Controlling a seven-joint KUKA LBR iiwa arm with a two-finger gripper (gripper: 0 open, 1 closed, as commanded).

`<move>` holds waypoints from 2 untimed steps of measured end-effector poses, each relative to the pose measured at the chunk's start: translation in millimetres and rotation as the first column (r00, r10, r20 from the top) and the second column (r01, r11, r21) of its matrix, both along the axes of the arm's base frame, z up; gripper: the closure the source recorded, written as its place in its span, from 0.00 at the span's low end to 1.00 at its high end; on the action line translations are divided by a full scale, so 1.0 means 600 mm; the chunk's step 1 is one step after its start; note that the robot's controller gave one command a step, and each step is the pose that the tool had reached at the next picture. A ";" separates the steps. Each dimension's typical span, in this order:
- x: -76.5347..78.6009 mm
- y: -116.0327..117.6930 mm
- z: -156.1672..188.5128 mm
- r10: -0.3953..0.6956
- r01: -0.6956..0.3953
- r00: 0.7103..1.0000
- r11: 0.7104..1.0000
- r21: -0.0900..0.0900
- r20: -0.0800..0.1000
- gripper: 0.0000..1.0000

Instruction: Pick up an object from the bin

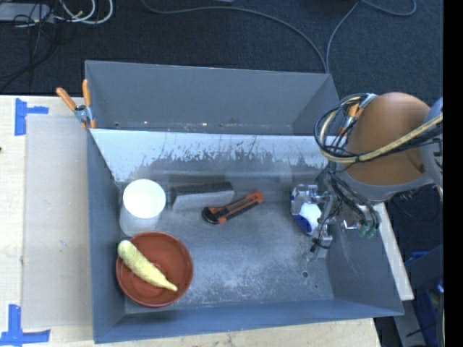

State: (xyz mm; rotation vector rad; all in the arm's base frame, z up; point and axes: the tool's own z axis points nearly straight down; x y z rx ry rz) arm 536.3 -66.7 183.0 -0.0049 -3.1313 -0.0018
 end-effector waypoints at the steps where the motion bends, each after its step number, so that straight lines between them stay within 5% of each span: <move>1: 0.003 0.001 0.007 0.002 -0.002 1.000 1.000 -0.001 0.008 0.00; 2: 0.047 -0.065 -0.087 -0.093 0.093 0.996 0.996 0.000 0.011 0.00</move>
Offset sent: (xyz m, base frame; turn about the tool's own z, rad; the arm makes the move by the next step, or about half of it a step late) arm 0.0511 -0.0790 -0.1130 0.1908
